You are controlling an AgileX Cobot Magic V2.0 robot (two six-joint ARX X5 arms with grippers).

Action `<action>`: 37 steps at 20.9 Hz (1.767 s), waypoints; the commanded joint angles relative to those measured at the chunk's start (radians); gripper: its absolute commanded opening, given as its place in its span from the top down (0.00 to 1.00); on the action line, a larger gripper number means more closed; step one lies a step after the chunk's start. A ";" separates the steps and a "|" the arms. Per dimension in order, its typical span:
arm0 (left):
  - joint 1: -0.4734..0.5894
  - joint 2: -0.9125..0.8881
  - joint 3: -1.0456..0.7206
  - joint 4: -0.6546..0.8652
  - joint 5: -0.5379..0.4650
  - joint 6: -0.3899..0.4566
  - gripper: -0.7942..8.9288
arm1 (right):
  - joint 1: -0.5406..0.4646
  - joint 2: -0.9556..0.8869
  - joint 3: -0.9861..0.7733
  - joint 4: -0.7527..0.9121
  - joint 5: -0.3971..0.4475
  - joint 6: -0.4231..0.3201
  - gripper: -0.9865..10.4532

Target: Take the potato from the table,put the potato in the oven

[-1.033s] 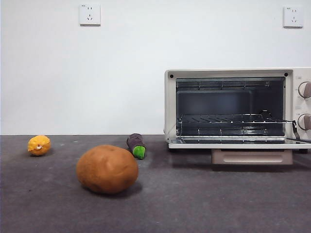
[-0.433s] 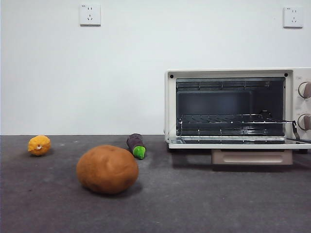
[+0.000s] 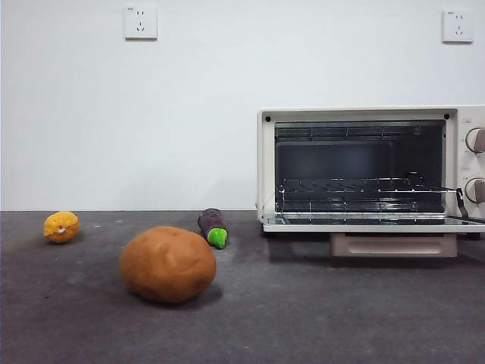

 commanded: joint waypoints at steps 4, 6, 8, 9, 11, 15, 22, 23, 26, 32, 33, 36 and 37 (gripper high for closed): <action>0.003 -0.267 -0.285 0.003 -0.003 -0.032 0.92 | 0.082 0.234 0.087 -0.008 0.132 -0.021 0.75; 0.003 -0.383 -0.379 0.003 -0.015 -0.050 0.92 | 0.087 0.315 0.157 -0.050 0.183 -0.058 0.68; 0.003 -0.498 -0.455 0.003 -0.069 -0.092 0.92 | 0.087 0.388 0.230 -0.104 0.245 -0.100 0.54; 0.003 -0.549 -0.484 0.003 -0.091 -0.117 0.92 | 0.089 0.422 0.262 -0.129 0.278 -0.132 0.44; 0.003 -0.631 -0.523 0.003 -0.103 -0.144 0.92 | 0.093 0.485 0.313 -0.171 0.323 -0.205 0.35; 0.003 -0.683 -0.533 0.003 -0.116 -0.149 0.92 | 0.112 0.582 0.334 -0.209 0.364 -0.322 0.35; 0.001 -0.682 -0.533 0.003 -0.152 -0.149 0.92 | 0.125 0.719 0.334 -0.219 0.395 -0.356 0.33; 0.001 -0.682 -0.533 0.003 -0.157 -0.148 0.92 | 0.125 0.734 0.334 -0.224 0.403 -0.356 0.33; 0.001 -0.682 -0.533 0.003 -0.184 -0.144 0.92 | 0.126 0.778 0.334 -0.237 0.405 -0.356 0.33; 0.001 -0.682 -0.533 0.003 -0.195 -0.142 0.92 | 0.137 0.793 0.333 -0.278 0.401 -0.344 0.54; 0.001 -0.682 -0.533 0.003 -0.195 -0.142 0.92 | 0.137 0.793 0.333 -0.281 0.396 -0.344 0.60; 0.001 -0.682 -0.533 0.003 -0.195 -0.142 0.92 | 0.146 0.805 0.332 -0.274 0.389 -0.319 0.58; 0.001 -0.682 -0.533 0.003 -0.195 -0.142 0.92 | 0.146 0.805 0.332 -0.272 0.392 -0.309 0.60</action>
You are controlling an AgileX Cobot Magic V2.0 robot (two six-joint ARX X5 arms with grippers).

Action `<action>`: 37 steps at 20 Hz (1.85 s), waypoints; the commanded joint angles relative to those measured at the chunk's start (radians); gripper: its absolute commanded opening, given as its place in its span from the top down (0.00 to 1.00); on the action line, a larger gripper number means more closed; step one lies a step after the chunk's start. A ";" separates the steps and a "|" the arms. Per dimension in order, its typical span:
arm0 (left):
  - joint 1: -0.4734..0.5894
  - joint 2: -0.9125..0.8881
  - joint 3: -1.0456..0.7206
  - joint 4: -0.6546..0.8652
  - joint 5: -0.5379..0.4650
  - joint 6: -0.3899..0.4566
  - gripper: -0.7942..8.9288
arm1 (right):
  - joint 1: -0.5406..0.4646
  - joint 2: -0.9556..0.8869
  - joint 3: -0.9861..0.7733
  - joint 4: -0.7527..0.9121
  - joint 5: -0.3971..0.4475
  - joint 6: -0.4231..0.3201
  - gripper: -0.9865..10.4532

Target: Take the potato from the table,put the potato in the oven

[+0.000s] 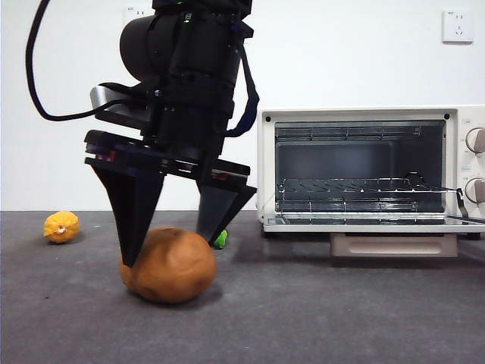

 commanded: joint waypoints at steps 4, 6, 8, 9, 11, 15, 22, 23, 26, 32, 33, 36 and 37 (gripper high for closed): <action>0.001 -0.005 -0.005 0.004 -0.004 -0.003 0.92 | 0.015 0.024 -0.003 -0.010 -0.008 0.056 0.86; 0.001 -0.005 -0.005 0.004 -0.004 -0.003 0.92 | 0.021 0.024 -0.003 -0.021 -0.008 0.087 0.86; 0.001 -0.005 -0.005 0.004 -0.004 -0.003 0.92 | 0.026 0.014 0.016 -0.056 -0.022 0.121 0.86; 0.001 -0.005 -0.005 0.004 -0.004 -0.003 0.92 | 0.026 0.013 0.050 -0.107 -0.031 0.130 0.86; 0.001 -0.005 -0.005 0.004 -0.004 -0.003 0.92 | 0.023 0.013 0.153 -0.240 -0.021 0.128 0.86; 0.001 -0.005 -0.005 0.004 -0.008 -0.002 0.92 | 0.023 0.013 0.352 -0.370 0.106 0.129 0.86; 0.001 -0.005 -0.005 0.004 -0.008 -0.005 0.92 | -0.061 0.013 0.425 -0.425 0.347 0.140 0.86; 0.001 -0.005 -0.005 0.004 -0.022 -0.005 0.92 | -0.096 0.013 0.425 -0.426 0.315 0.139 0.86; 0.001 -0.005 -0.005 0.004 -0.053 -0.008 0.92 | -0.193 0.002 0.423 -0.427 0.305 0.140 0.86; 0.001 -0.005 -0.005 0.004 -0.056 -0.064 0.92 | -0.373 -0.034 0.422 -0.428 0.277 0.140 0.86; 0.001 -0.005 -0.005 0.004 -0.057 -0.070 0.92 | -0.402 -0.037 0.422 -0.428 0.255 0.140 0.86; 0.001 -0.005 -0.005 0.004 -0.104 -0.086 0.92 | -0.472 -0.038 0.422 -0.427 0.226 0.138 0.86; 0.001 -0.005 -0.005 0.004 -0.115 -0.090 0.92 | -0.489 -0.038 0.421 -0.427 0.226 0.137 0.86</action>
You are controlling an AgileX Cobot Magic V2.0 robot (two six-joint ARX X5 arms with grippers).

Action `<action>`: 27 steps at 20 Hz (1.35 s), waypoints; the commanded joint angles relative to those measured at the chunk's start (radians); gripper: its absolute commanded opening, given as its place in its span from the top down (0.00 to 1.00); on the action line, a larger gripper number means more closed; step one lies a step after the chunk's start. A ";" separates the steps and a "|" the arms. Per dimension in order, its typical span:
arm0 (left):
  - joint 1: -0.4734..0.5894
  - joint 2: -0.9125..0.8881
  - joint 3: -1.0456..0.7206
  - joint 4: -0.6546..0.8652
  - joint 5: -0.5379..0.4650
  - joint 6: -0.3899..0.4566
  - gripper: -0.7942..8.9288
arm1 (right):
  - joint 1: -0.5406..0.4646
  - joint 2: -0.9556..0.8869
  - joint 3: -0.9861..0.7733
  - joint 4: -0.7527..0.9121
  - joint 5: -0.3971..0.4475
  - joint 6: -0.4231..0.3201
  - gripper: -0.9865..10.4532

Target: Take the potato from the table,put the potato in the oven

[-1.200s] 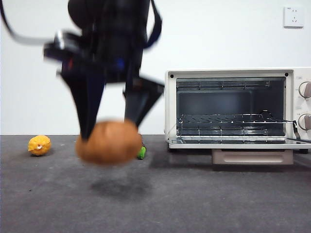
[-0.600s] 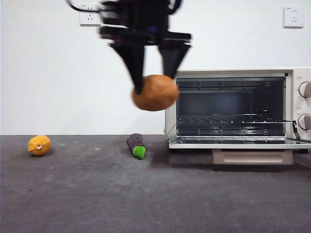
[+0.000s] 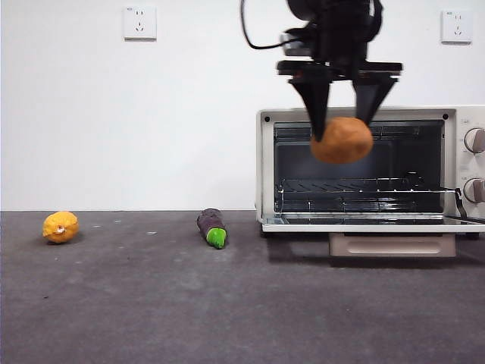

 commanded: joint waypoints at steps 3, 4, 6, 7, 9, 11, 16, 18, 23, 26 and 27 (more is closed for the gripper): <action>0.001 -0.005 -0.005 0.004 -0.054 -0.038 0.92 | -0.063 -0.003 -0.008 -0.021 -0.006 -0.003 0.86; 0.001 -0.004 -0.005 0.004 -0.058 -0.040 0.92 | -0.078 -0.003 -0.008 -0.018 -0.010 -0.002 0.86; 0.001 -0.004 -0.005 0.004 -0.061 -0.043 0.92 | -0.100 -0.003 -0.022 0.018 -0.055 -0.009 0.86; 0.001 -0.003 -0.005 0.004 -0.061 -0.051 0.92 | -0.109 -0.003 -0.031 0.036 -0.085 -0.010 0.86; 0.001 -0.003 -0.005 0.004 -0.061 -0.063 0.92 | -0.114 -0.003 -0.078 0.088 -0.110 -0.016 0.86; 0.001 -0.003 -0.005 0.004 -0.061 -0.067 0.92 | -0.114 -0.003 -0.134 0.156 -0.111 -0.016 0.86; 0.001 -0.003 -0.005 0.004 -0.061 -0.083 0.92 | -0.108 -0.003 -0.196 0.275 -0.118 -0.008 0.86; 0.001 -0.003 -0.005 0.004 -0.061 -0.091 0.92 | -0.108 -0.003 -0.212 0.313 -0.117 0.001 0.86; 0.001 -0.003 -0.005 0.004 -0.061 -0.109 0.92 | -0.108 -0.003 -0.265 0.412 -0.118 0.010 0.86; 0.001 -0.003 -0.005 0.004 -0.061 -0.120 0.92 | -0.108 -0.003 -0.307 0.475 -0.118 0.019 0.86; 0.001 -0.003 -0.005 0.004 -0.061 -0.123 0.92 | -0.108 -0.003 -0.319 0.494 -0.118 0.019 0.86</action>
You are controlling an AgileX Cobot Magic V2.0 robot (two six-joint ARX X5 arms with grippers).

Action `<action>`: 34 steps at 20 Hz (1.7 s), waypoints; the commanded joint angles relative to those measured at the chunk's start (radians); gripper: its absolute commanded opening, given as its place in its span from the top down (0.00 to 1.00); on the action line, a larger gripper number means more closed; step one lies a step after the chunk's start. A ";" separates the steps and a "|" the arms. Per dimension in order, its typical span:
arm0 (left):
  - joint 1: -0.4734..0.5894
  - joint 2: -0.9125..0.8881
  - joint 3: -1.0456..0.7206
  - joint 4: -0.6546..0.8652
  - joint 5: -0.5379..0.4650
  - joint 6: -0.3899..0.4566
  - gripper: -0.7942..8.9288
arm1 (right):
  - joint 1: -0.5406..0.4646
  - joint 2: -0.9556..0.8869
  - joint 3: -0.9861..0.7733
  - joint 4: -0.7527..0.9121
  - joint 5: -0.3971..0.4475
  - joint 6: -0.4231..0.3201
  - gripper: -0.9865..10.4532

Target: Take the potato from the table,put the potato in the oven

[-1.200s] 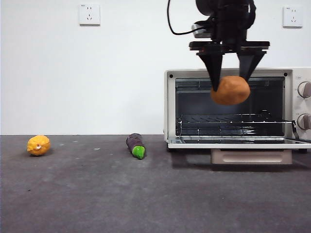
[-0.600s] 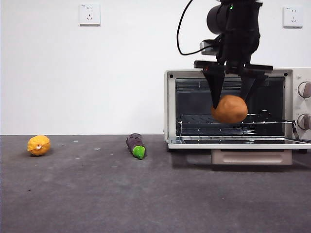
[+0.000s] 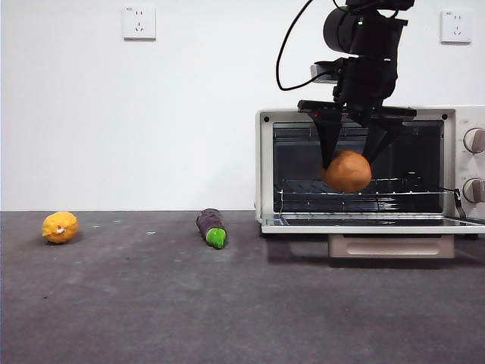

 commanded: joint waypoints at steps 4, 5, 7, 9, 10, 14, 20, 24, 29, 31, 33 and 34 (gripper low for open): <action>0.001 -0.003 -0.005 0.004 -0.004 -0.023 0.92 | 0.007 0.029 -0.082 0.096 -0.014 0.035 0.86; 0.001 -0.003 -0.005 0.004 -0.004 -0.023 0.92 | 0.007 0.029 -0.089 0.107 -0.014 0.037 0.86; 0.001 -0.003 -0.005 0.004 -0.004 -0.023 0.92 | 0.007 0.029 -0.098 0.114 -0.014 0.038 0.86; 0.001 -0.003 -0.005 0.004 -0.005 -0.023 0.92 | 0.007 0.029 -0.099 0.109 -0.002 0.038 0.85; 0.001 -0.003 -0.005 0.004 -0.007 -0.023 0.92 | 0.007 0.029 -0.099 0.110 0.005 0.038 0.82; 0.001 -0.003 -0.005 0.004 -0.025 -0.022 0.92 | 0.007 0.029 -0.099 0.118 0.016 0.038 0.68; 0.001 -0.003 -0.005 0.004 -0.029 -0.023 0.92 | 0.007 0.029 -0.099 0.121 0.016 0.038 0.48; 0.001 -0.003 -0.005 0.004 -0.024 -0.023 0.92 | 0.007 0.029 -0.099 0.118 0.014 0.039 0.38; 0.001 -0.003 -0.005 0.004 -0.022 -0.023 0.92 | 0.012 0.027 -0.098 0.098 0.012 0.040 0.38; 0.001 -0.003 -0.005 0.004 -0.021 -0.023 0.92 | 0.015 0.007 -0.098 0.087 0.013 0.036 0.38; 0.001 -0.003 -0.005 0.004 -0.021 -0.023 0.92 | 0.019 -0.035 -0.098 0.052 0.045 0.038 0.38; 0.001 -0.003 -0.005 0.004 -0.021 -0.023 0.92 | 0.020 -0.056 -0.098 0.058 0.071 0.037 0.38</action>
